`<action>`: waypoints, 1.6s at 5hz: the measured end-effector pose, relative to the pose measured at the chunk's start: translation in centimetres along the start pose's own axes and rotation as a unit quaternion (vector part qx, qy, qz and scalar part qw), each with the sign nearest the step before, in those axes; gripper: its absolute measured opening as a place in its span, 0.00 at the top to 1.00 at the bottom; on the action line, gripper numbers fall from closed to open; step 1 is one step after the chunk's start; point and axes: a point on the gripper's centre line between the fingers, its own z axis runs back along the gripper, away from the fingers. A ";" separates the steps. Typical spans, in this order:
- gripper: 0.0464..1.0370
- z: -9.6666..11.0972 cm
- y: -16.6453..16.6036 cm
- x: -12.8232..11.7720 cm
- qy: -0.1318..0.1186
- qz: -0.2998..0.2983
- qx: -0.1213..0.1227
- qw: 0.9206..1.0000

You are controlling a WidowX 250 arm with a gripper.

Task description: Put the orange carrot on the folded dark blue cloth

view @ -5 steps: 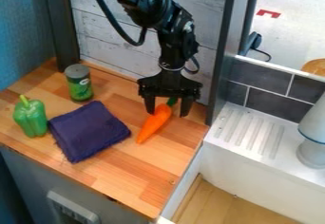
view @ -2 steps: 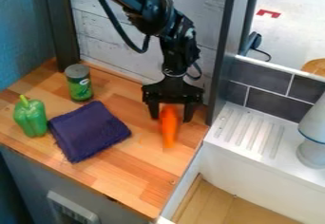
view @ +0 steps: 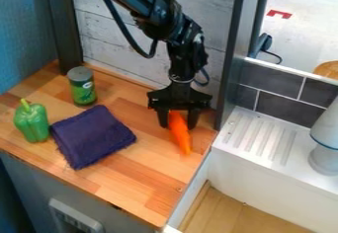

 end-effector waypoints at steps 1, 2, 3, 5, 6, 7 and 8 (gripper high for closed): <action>0.44 0.1 1.2 -0.5 0.006 0.025 0.002 1.000; 0.44 2.3 2.7 -0.6 0.004 0.064 -0.015 0.998; 0.44 5.9 4.6 -1.0 -0.012 0.110 -0.046 0.993; 0.44 9.8 10.0 -1.0 -0.042 0.190 -0.048 0.980; 0.44 9.7 12.8 -0.4 -0.049 0.233 -0.025 0.971; 0.44 8.2 15.4 -0.1 -0.041 0.283 -0.006 0.958; 0.44 6.2 16.0 -0.4 -0.047 0.337 0.000 0.940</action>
